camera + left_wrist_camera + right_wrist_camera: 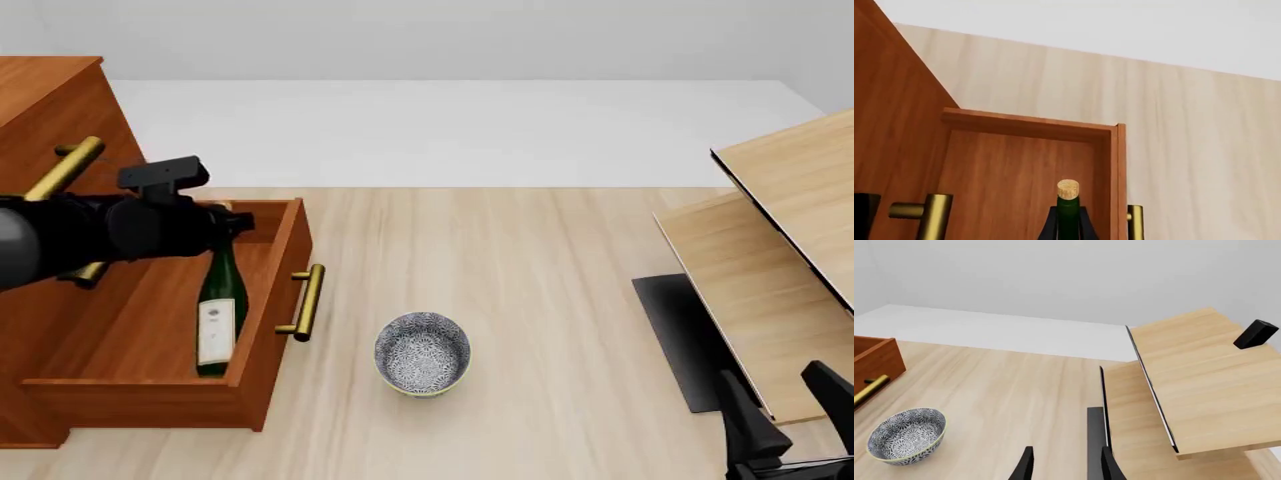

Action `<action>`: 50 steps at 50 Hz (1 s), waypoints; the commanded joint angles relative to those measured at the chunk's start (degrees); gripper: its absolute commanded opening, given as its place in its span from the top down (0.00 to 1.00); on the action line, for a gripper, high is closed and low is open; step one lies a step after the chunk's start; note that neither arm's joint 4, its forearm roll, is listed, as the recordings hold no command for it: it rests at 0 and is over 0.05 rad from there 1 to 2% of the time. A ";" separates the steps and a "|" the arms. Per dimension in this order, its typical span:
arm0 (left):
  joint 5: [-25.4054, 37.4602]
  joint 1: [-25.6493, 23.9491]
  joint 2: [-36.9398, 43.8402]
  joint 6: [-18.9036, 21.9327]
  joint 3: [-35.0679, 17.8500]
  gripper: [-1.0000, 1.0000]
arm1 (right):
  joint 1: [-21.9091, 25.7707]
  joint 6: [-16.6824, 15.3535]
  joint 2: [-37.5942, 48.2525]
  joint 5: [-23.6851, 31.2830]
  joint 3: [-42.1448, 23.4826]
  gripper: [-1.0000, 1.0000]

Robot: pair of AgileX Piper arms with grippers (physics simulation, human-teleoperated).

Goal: Put the wine bottle in the bottom drawer of the cabinet.

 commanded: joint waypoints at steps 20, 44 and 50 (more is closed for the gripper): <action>2.52 -0.80 6.09 2.02 -0.12 1.00 | -0.26 0.28 0.74 -0.71 0.00 0.00; 2.70 -1.20 5.86 1.47 -0.33 1.00 | -0.24 0.27 0.59 -0.56 0.00 0.00; 2.64 -1.25 6.03 1.34 -0.48 1.00 | -0.26 0.29 0.58 -0.54 0.00 0.00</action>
